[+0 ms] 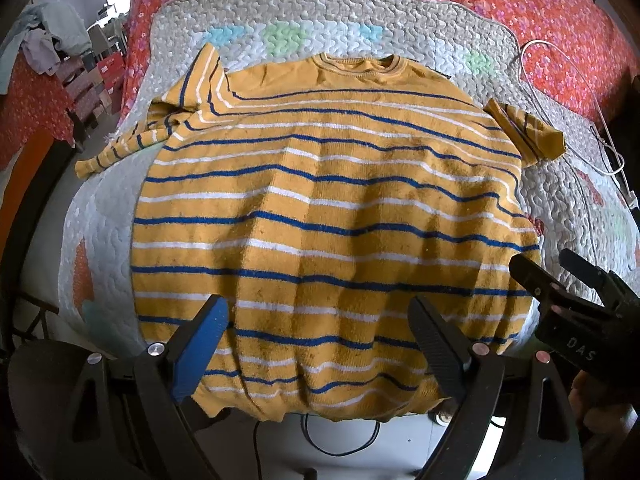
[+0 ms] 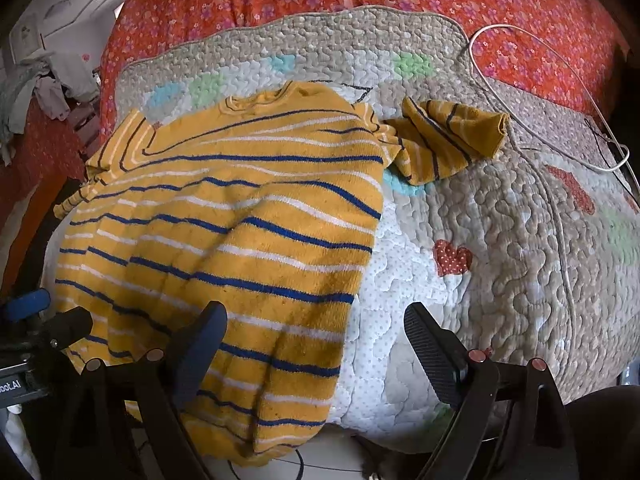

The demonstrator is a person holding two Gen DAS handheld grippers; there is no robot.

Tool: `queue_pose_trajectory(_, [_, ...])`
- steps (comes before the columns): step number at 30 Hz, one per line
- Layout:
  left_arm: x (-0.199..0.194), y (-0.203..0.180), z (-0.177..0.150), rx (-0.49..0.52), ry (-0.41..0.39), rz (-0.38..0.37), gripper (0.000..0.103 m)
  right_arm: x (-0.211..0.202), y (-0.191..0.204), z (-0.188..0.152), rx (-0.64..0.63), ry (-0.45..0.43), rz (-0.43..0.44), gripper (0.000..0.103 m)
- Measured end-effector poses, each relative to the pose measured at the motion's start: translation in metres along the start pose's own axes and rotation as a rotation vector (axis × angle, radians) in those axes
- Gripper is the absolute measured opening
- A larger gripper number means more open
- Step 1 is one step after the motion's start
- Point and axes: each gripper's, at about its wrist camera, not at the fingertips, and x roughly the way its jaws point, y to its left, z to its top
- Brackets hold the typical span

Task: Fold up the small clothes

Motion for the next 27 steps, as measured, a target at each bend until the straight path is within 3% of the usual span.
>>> queue_pose_trajectory(16, [0.007,0.002,0.006,-0.013,0.006,-0.029,0.091,0.01,-0.004,0.005,0.011,0.019,-0.021,0.093])
queue_pose_trajectory(27, [0.018,0.005,0.024,-0.004,0.0,-0.037,0.091,0.005,-0.01,0.042,-0.002,-0.018,-0.015,0.093])
